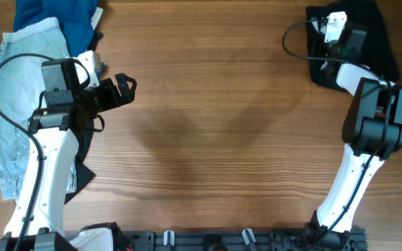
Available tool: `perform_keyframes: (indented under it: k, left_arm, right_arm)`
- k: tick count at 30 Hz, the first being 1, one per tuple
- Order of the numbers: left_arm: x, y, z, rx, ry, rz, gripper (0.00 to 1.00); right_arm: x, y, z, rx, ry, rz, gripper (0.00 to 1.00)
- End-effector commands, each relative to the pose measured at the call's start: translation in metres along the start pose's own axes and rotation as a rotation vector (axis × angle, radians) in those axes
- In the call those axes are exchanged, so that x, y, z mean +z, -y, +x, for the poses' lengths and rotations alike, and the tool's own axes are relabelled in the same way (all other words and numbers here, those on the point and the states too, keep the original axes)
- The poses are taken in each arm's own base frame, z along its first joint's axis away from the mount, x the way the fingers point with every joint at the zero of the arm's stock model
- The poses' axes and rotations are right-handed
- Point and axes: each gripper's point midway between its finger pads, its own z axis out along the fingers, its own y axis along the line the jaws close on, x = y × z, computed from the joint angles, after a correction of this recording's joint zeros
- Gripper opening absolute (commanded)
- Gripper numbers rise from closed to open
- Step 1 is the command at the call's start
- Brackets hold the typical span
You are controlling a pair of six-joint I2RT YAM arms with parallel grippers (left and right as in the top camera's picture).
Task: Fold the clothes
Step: 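Drag the folded black shorts to the far right corner with the right gripper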
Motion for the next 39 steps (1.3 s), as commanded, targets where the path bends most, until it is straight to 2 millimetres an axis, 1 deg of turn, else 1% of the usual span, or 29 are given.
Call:
perform_keyframes:
  k: [1,2,3,4,5,7,9,12,14,16,18,20,22,23,24,27,29,31,33,34,39]
  left_arm:
    - [0.000,-0.001,-0.005,-0.006,0.009,-0.006,1.00]
    - [0.000,-0.001,-0.005,-0.006,0.008,-0.006,1.00]
    - [0.000,-0.001,-0.004,-0.008,0.005,-0.007,1.00]
    - [0.000,-0.001,-0.004,-0.008,0.003,-0.007,1.00]
    - [0.000,-0.001,-0.003,-0.010,0.000,-0.008,1.00]
    - [0.000,-0.002,-0.003,-0.011,-0.003,-0.009,1.00]
    - [0.000,-0.002,-0.002,-0.011,-0.005,-0.009,1.00]
    - [0.000,-0.001,-0.002,-0.011,-0.005,-0.009,1.00]
    - [0.000,-0.002,-0.002,-0.011,-0.005,-0.009,1.00]
    - [0.000,-0.002,-0.002,-0.011,-0.005,-0.009,1.00]
    - [0.000,-0.002,-0.002,-0.011,-0.005,-0.009,1.00]
    - [0.000,-0.002,-0.002,-0.011,-0.005,-0.009,1.00]
    - [0.000,-0.002,-0.002,-0.011,-0.006,-0.009,1.00]
    - [0.000,-0.002,-0.002,-0.011,-0.006,-0.009,1.00]
    - [0.000,-0.002,-0.002,-0.011,-0.006,-0.009,1.00]
    - [0.000,-0.002,-0.002,-0.011,-0.006,-0.009,1.00]
    - [0.000,-0.002,-0.002,-0.011,-0.005,-0.009,1.00]
    - [0.000,-0.002,-0.002,-0.011,-0.005,-0.009,1.00]
    - [0.000,-0.002,-0.002,-0.011,-0.005,-0.009,1.00]
    - [0.000,-0.002,-0.002,-0.011,-0.005,-0.009,1.00]
    - [0.000,-0.002,-0.002,-0.011,-0.005,-0.009,1.00]
  right_arm:
    - [0.018,-0.043,0.035,0.002,-0.073,-0.072,0.33]
    - [0.018,-0.043,0.032,0.017,-0.072,-0.060,0.45]
    - [0.018,-0.041,0.029,0.047,-0.070,-0.040,0.62]
    - [0.018,-0.038,0.025,0.076,-0.067,-0.023,0.84]
    - [0.015,-0.035,0.017,0.127,-0.053,-0.004,0.99]
    - [0.008,-0.030,-0.002,0.176,-0.019,0.002,1.00]
    - [-0.007,-0.024,-0.035,0.206,0.042,0.010,1.00]
    - [-0.043,-0.014,-0.087,0.198,0.134,0.022,1.00]
    - [-0.073,-0.008,-0.121,0.194,0.188,0.029,1.00]
    - [-0.106,-0.004,-0.151,0.190,0.233,0.032,1.00]
    - [-0.136,-0.003,-0.173,0.187,0.264,0.025,1.00]
    - [-0.176,-0.006,-0.196,0.180,0.293,-0.004,1.00]
    - [-0.216,-0.015,-0.210,0.171,0.307,-0.056,1.00]
    - [-0.228,-0.020,-0.212,0.169,0.303,-0.082,1.00]
    - [-0.248,-0.030,-0.212,0.165,0.284,-0.138,1.00]
    - [-0.294,-0.055,-0.205,0.183,0.229,-0.267,1.00]
    - [-0.314,-0.062,-0.202,0.224,0.210,-0.305,1.00]
    - [-0.333,-0.069,-0.200,0.338,0.183,-0.347,1.00]
    - [-0.340,-0.069,-0.200,0.429,0.169,-0.355,1.00]
    - [-0.339,-0.069,-0.200,0.455,0.161,-0.358,1.00]
    - [-0.334,-0.070,-0.197,0.458,0.149,-0.358,1.00]
